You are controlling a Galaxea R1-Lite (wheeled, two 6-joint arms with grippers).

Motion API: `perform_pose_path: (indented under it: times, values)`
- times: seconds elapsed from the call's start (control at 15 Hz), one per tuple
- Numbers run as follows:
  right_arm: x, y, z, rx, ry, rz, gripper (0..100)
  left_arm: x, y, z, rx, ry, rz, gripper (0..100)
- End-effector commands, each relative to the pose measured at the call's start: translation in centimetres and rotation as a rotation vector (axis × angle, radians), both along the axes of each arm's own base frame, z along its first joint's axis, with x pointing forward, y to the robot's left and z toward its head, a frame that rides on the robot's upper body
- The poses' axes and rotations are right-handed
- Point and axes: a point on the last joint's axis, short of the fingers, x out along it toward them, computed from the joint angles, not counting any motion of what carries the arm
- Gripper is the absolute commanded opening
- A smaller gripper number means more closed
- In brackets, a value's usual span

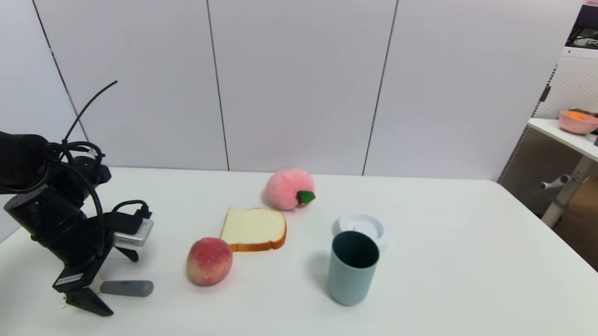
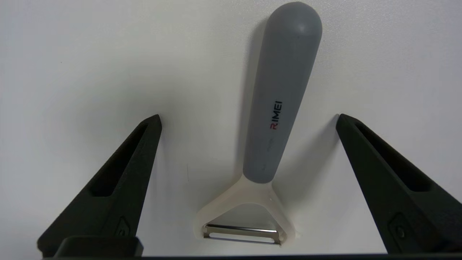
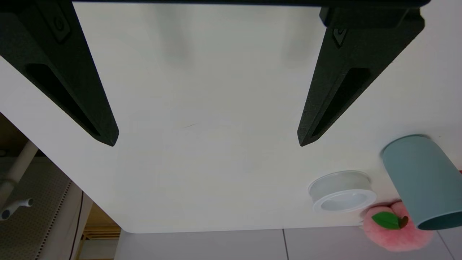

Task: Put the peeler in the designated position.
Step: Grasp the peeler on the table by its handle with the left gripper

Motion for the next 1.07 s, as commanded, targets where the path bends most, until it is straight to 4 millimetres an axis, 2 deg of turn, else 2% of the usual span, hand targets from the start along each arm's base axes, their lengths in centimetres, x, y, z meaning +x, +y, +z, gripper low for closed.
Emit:
perform_pose_path:
  times: [0.07,0.53,0.6,1.07]
  values:
    - [0.02,0.00,-0.04,0.000,0.003,0.000,100,0.00,-0.21,-0.01,0.000,0.002,-0.016,100]
    - [0.02,0.00,-0.04,0.000,0.003,0.000,100,0.07,-0.33,0.10,0.000,-0.001,-0.022,100]
    - [0.02,0.00,-0.04,0.000,0.003,0.000,100,0.10,-0.33,0.13,0.000,-0.003,-0.022,0]
    - [0.02,0.00,-0.04,0.000,0.003,0.000,100,0.01,-0.34,0.10,-0.002,0.005,-0.021,0]
